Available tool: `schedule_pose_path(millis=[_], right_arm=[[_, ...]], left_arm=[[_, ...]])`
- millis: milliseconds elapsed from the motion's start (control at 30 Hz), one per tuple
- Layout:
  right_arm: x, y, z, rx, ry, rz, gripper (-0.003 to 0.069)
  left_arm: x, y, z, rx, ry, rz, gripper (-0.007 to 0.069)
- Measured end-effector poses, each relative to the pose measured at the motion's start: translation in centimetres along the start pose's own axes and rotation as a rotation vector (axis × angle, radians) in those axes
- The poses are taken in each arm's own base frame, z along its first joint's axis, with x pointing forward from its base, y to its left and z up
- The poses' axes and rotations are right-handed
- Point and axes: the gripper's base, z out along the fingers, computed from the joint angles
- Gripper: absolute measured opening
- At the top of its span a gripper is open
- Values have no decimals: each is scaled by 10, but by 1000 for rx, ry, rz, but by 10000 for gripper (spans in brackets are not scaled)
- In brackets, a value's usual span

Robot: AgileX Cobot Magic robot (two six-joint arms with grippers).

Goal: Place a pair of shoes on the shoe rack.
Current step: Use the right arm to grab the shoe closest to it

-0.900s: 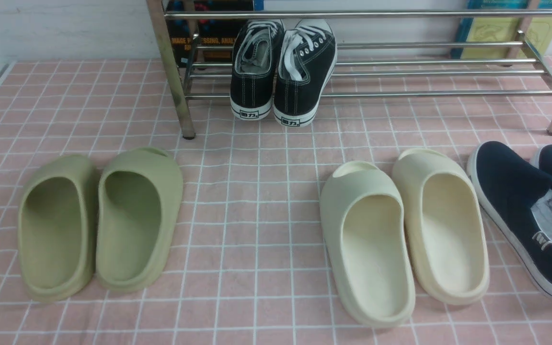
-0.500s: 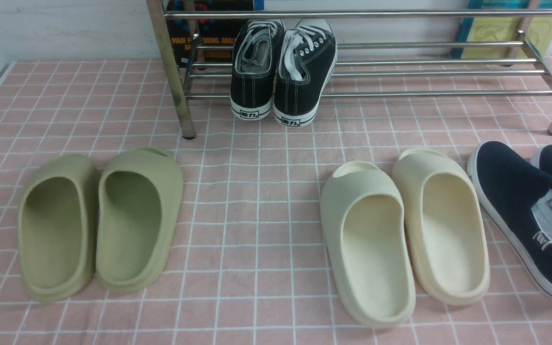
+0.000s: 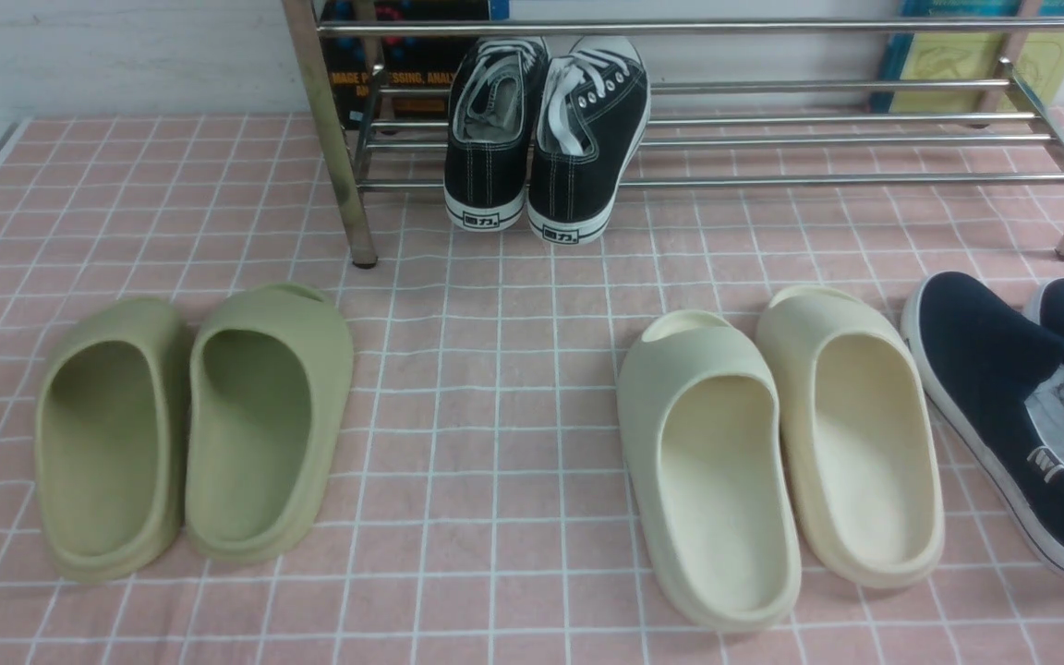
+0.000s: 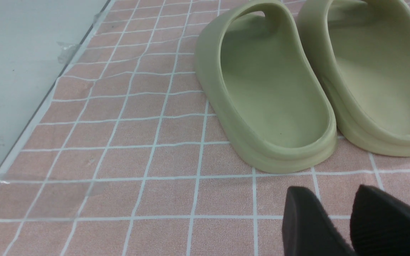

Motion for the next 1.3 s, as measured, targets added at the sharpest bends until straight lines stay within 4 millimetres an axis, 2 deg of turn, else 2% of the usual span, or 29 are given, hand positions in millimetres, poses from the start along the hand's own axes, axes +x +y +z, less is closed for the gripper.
schedule_pose_path(millis=[300,800,967,1167,1300], right_arm=[[0,0,0,4,0,-11,240],[0,4,0,-39,0,102,240],[-1,12,-1,-128,13,331,240],[-6,28,-4,-325,55,815,240],[-11,30,-5,-375,36,961,240]], left_arm=[[0,0,0,0,0,0,225],[0,0,0,0,0,0,227],[0,0,0,0,0,0,233],[0,0,0,0,0,0,237],[0,0,0,0,0,0,237]])
